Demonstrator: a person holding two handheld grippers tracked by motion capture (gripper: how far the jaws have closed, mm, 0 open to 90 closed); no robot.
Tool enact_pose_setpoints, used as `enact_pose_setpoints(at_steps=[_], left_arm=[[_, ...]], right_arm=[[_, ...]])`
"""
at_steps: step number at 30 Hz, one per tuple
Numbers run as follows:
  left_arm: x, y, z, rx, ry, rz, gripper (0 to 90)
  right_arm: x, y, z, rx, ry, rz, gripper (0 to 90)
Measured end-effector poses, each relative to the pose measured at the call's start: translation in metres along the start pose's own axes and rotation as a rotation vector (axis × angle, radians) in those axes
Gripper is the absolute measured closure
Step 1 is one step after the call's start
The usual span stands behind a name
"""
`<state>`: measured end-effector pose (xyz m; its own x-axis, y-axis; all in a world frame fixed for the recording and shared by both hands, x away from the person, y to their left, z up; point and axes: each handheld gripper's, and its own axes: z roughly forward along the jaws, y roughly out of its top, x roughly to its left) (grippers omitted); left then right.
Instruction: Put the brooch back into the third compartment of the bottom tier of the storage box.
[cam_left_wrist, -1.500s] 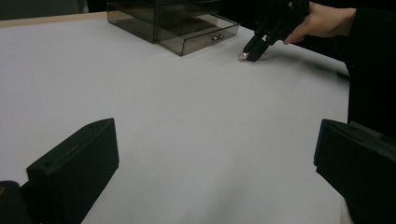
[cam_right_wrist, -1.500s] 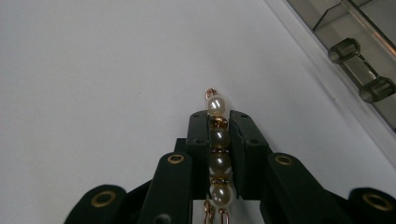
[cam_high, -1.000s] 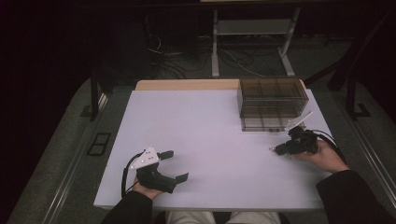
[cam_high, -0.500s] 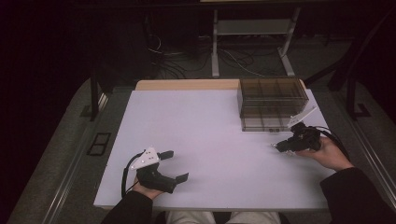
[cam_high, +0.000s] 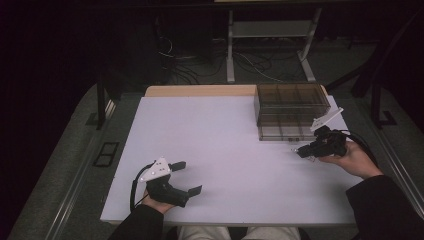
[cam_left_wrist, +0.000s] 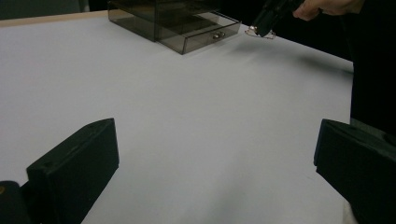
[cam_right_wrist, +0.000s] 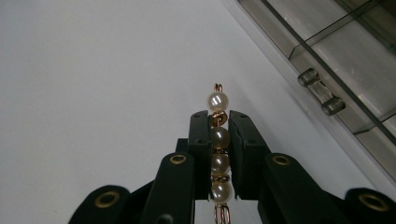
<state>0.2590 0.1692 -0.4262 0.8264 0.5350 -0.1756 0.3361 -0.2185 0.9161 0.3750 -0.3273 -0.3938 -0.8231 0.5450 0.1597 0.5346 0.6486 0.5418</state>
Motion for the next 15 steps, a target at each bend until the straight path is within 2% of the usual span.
enact_pose_setpoints(at_steps=[15], left_arm=[[0.0,0.0,0.0,-0.001,-0.001,0.001,0.0]], right_arm=[[-0.006,0.009,-0.011,-0.009,-0.023,-0.005,79.2]])
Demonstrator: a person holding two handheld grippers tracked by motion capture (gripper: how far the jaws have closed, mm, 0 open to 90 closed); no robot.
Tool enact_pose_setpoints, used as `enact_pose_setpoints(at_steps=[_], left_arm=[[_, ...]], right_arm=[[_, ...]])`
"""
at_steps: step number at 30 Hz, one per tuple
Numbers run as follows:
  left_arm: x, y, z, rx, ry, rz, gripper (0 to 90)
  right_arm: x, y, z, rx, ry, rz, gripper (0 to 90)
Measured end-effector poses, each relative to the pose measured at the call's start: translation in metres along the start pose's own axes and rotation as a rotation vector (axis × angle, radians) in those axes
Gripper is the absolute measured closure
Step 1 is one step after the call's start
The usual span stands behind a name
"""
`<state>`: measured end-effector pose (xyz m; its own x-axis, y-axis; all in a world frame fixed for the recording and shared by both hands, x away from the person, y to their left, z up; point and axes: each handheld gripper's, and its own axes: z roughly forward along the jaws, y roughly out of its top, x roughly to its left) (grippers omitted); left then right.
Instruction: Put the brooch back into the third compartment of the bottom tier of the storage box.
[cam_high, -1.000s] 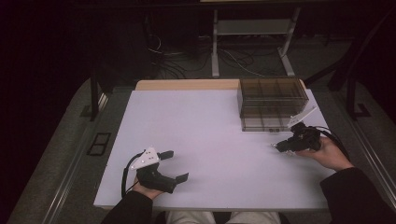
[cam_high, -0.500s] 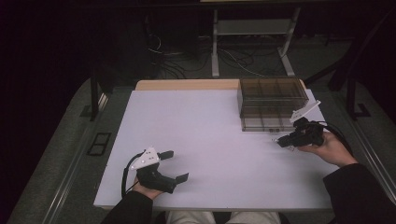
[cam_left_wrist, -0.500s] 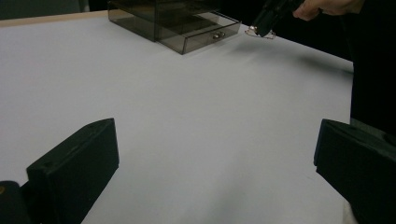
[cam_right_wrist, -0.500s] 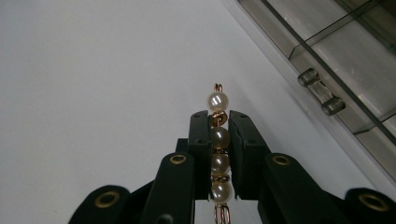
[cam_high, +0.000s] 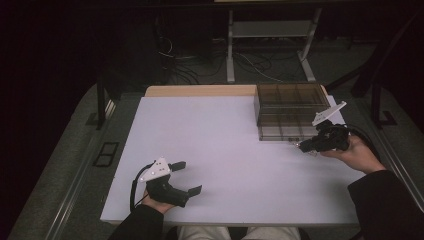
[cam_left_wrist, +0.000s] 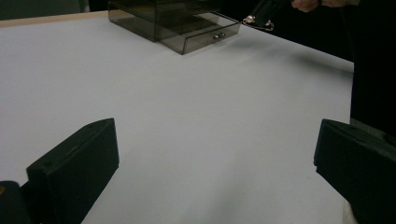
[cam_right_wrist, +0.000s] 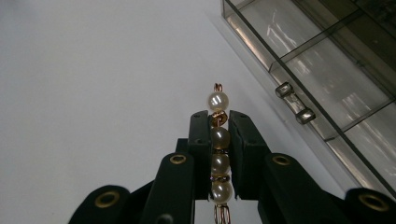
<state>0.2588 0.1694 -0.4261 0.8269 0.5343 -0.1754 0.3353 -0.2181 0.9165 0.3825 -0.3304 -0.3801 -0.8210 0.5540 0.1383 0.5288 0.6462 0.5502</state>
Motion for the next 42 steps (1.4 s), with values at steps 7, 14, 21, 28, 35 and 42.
enact_pose_setpoints(at_steps=[7,14,21,28,35,42], left_arm=[[0.0,0.0,0.0,-0.002,0.002,0.002,0.0],[0.0,0.0,-0.001,-0.001,0.003,0.003,0.0],[0.0,0.0,-0.001,-0.003,0.004,0.002,0.0],[0.0,0.0,-0.001,-0.006,0.004,0.002,0.0],[0.001,0.0,-0.001,-0.004,0.002,0.002,0.0],[0.0,0.0,-0.001,-0.004,0.002,0.002,0.0]], right_arm=[[-0.003,0.006,-0.006,-0.005,-0.01,-0.005,79.2],[-0.008,0.01,-0.011,-0.005,-0.024,-0.004,79.2],[-0.014,0.015,-0.014,-0.013,-0.037,-0.006,79.1],[-0.022,0.018,-0.015,-0.019,-0.053,-0.004,79.1],[-0.033,0.016,-0.016,-0.028,-0.068,0.004,79.1],[-0.042,0.012,-0.019,-0.049,-0.084,0.024,79.2]])
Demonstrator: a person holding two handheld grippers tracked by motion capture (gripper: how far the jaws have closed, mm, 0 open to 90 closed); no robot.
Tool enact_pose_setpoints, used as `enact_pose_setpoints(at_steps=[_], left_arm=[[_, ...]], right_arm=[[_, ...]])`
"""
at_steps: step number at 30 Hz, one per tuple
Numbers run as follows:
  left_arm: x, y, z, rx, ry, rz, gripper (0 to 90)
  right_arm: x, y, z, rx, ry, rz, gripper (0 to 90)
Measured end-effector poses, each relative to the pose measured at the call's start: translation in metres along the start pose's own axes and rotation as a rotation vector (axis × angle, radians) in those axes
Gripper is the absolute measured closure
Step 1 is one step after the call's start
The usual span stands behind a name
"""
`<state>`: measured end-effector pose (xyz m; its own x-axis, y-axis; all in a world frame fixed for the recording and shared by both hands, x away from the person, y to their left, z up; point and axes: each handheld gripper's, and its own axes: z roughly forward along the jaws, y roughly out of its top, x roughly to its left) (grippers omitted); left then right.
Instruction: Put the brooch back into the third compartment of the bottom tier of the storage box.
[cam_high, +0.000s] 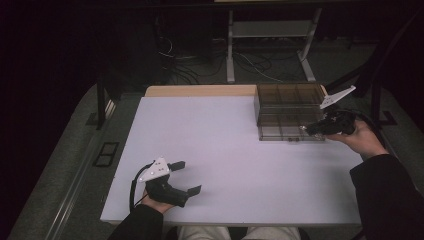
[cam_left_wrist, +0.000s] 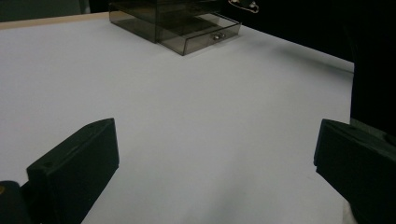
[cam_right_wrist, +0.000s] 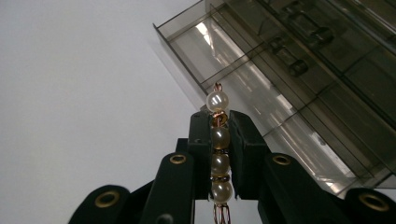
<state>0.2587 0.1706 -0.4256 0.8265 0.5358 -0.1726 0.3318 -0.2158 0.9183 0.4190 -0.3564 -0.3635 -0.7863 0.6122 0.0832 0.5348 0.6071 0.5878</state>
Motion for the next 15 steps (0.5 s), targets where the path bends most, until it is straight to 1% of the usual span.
enact_pose_setpoints(at_steps=[11,15], left_arm=[[0.0,0.0,0.0,0.004,0.001,0.002,0.0],[0.0,0.0,0.0,0.005,0.001,0.003,0.0]], right_arm=[[-0.013,-0.003,-0.002,-0.041,-0.032,0.023,79.1],[-0.016,-0.002,-0.001,-0.049,-0.046,0.023,79.1]])
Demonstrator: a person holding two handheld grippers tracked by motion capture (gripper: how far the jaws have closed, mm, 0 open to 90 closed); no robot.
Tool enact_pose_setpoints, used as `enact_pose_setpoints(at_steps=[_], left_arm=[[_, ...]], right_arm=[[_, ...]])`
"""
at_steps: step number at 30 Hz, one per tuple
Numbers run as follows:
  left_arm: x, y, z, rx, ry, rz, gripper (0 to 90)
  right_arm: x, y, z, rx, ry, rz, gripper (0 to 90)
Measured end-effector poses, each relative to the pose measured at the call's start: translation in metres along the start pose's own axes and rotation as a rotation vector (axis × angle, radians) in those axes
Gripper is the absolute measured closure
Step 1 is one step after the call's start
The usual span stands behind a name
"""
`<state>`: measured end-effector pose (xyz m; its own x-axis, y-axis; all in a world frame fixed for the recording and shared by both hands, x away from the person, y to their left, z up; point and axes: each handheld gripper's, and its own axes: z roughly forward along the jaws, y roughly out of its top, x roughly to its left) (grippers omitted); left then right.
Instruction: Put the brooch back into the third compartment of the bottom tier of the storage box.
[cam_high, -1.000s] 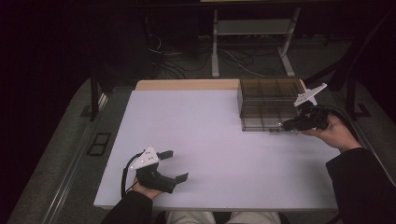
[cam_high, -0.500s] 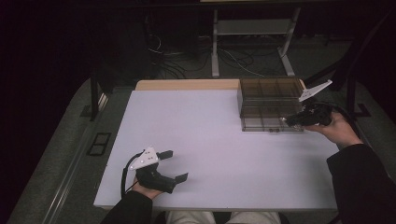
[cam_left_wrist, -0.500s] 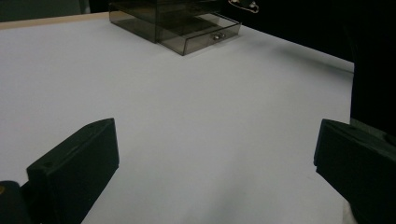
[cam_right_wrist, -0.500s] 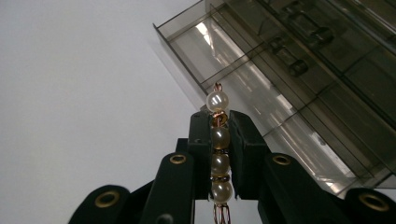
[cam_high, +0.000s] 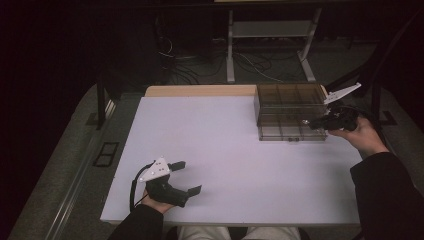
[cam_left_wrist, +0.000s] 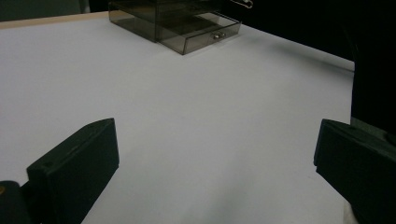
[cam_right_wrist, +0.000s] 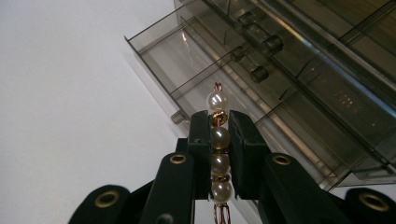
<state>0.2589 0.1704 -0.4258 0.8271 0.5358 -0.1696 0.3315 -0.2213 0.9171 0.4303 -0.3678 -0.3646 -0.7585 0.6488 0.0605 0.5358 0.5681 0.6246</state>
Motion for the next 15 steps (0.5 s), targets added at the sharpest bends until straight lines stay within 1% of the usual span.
enact_pose_setpoints(at_steps=[12,15], left_arm=[[0.0,0.0,0.0,0.003,-0.002,0.001,0.0],[0.0,0.0,0.001,0.006,-0.005,0.006,0.0]], right_arm=[[-0.012,-0.001,0.008,-0.004,-0.046,0.007,79.1],[-0.016,-0.003,0.013,0.007,-0.048,0.016,79.1]])
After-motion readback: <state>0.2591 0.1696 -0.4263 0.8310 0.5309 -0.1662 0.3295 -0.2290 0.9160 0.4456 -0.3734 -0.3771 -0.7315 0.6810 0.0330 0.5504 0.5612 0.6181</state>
